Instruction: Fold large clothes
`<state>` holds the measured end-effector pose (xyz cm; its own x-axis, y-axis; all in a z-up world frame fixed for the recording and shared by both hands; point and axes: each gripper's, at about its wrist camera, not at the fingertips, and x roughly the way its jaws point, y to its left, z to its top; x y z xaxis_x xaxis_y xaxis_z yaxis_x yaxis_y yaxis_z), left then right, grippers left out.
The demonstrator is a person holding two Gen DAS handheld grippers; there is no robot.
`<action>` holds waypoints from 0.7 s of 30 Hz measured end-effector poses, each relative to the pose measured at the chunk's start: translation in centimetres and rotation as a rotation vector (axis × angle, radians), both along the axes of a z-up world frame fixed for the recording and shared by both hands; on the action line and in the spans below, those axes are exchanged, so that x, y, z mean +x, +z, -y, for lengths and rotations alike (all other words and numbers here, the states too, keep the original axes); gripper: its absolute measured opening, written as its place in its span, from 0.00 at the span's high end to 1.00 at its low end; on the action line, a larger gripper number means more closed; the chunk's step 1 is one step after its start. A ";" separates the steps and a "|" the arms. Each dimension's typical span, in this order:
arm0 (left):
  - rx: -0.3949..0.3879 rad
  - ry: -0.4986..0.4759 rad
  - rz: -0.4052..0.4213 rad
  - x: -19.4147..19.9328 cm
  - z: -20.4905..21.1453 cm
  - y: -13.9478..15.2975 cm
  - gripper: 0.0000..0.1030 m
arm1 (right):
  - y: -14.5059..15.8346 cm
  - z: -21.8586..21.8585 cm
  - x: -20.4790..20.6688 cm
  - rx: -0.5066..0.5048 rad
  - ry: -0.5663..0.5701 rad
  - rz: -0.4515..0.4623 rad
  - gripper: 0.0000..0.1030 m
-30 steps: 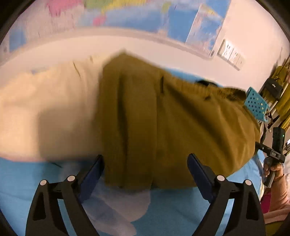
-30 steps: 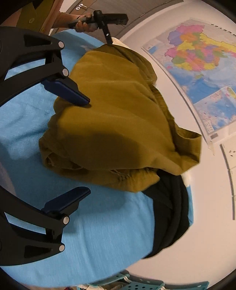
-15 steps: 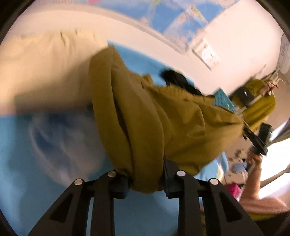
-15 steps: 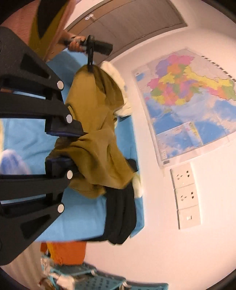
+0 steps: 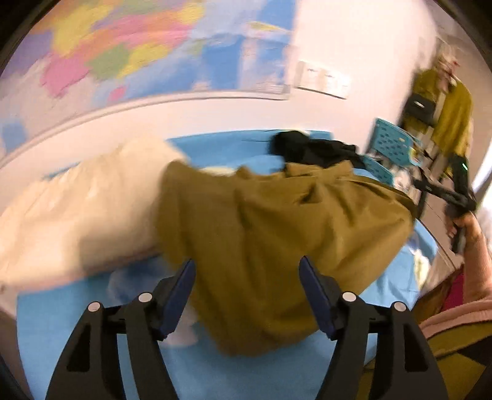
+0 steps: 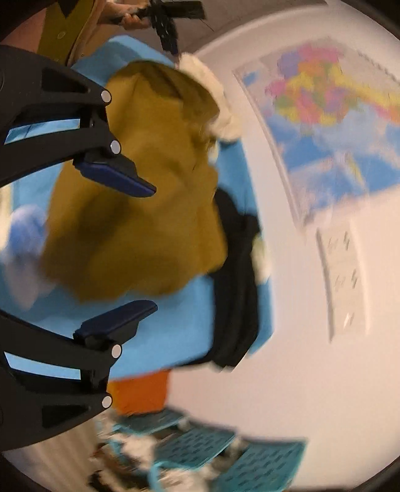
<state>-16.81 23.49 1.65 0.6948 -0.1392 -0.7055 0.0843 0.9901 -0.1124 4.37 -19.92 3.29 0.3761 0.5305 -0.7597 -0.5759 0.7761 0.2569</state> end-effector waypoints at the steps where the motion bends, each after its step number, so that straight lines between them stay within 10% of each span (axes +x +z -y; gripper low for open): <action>1: 0.013 -0.020 -0.006 0.9 0.6 -0.2 0.35 | -0.5 -1.7 0.1 -0.020 0.028 0.002 0.34; 6: 0.025 -0.067 -0.134 6.9 2.7 -4.2 0.42 | -4.6 -7.8 1.0 -0.103 0.128 -0.060 0.48; 10: 0.011 -0.025 -0.230 9.8 1.9 -7.3 0.56 | -7.4 -10.1 1.6 -0.200 0.120 -0.050 0.95; 16: -0.079 0.027 -0.206 9.8 -0.9 -6.1 0.71 | -2.9 -8.3 2.4 -0.057 -0.030 0.108 0.97; 21: -0.033 -0.010 -0.169 10.1 0.5 -5.1 0.45 | -7.7 -10.2 3.4 -0.199 0.033 -0.027 0.93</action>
<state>-6.74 22.96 -3.44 0.5655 -0.1706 -0.8069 0.0710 0.9848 -0.1585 7.74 -9.69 -4.39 0.3393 0.3809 -0.8601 -0.5970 0.7938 0.1160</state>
